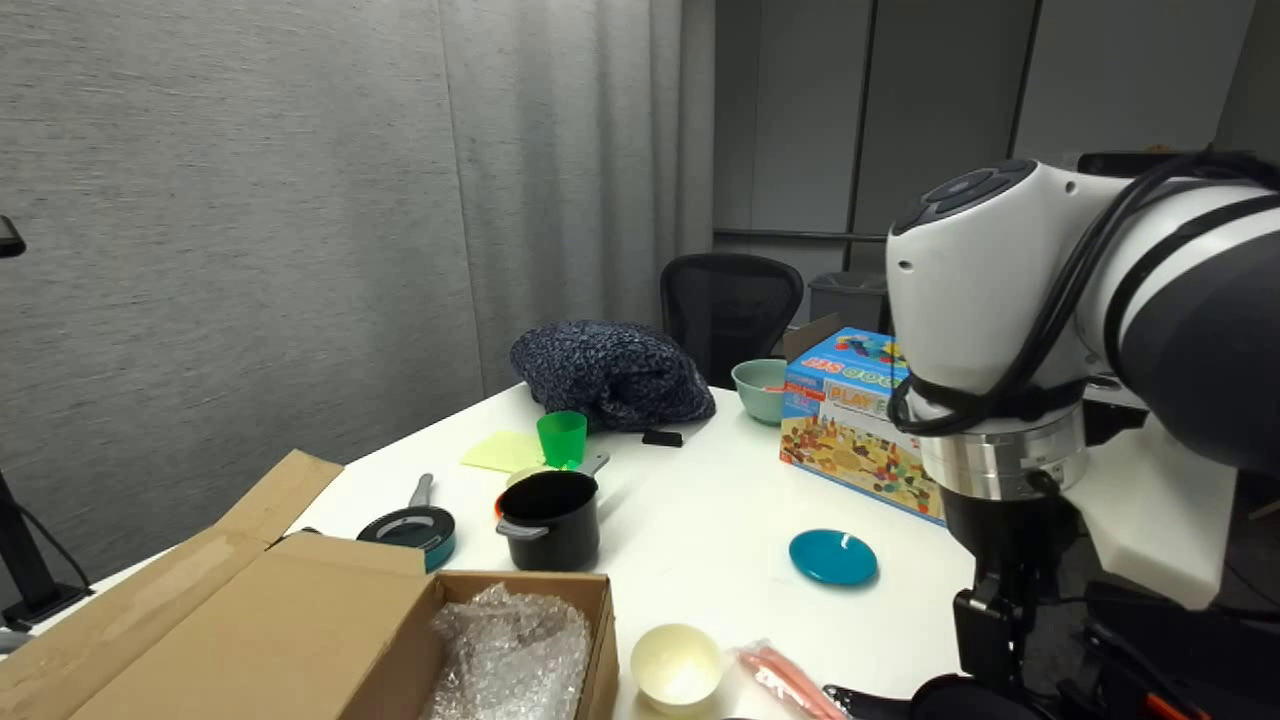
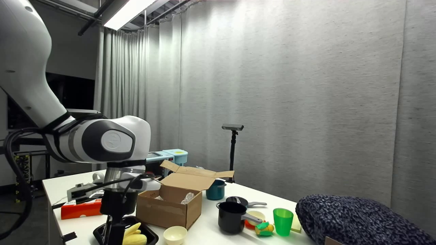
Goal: Put the lid on the small pot
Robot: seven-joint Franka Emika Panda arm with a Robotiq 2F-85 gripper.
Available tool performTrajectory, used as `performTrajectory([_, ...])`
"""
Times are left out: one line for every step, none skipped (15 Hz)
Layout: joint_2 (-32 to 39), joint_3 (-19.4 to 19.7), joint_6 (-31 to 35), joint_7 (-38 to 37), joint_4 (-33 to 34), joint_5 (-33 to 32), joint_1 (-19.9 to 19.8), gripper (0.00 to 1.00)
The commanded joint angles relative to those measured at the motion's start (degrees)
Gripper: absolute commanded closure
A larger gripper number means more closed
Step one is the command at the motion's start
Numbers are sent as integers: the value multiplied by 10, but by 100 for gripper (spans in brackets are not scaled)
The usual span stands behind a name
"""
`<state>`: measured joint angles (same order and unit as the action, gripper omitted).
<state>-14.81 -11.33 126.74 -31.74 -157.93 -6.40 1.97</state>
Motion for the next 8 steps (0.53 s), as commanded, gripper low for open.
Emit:
performTrajectory([33, 37, 38, 44, 1, -18, -23, 0])
performTrajectory([44, 45, 60, 48, 0, -17, -26, 0])
performTrajectory([57, 52, 87, 47, 1, -10, -28, 0])
performTrajectory([74, 61, 111, 62, 0, 12, -25, 0])
performTrajectory([90, 72, 131, 82, 0, 35, -22, 0])
performTrajectory([106, 84, 150, 108, 0, 68, -21, 0])
performTrajectory([124, 90, 168, 129, 0, 98, -19, 0])
performTrajectory([137, 95, 179, 149, 0, 121, -19, 0])
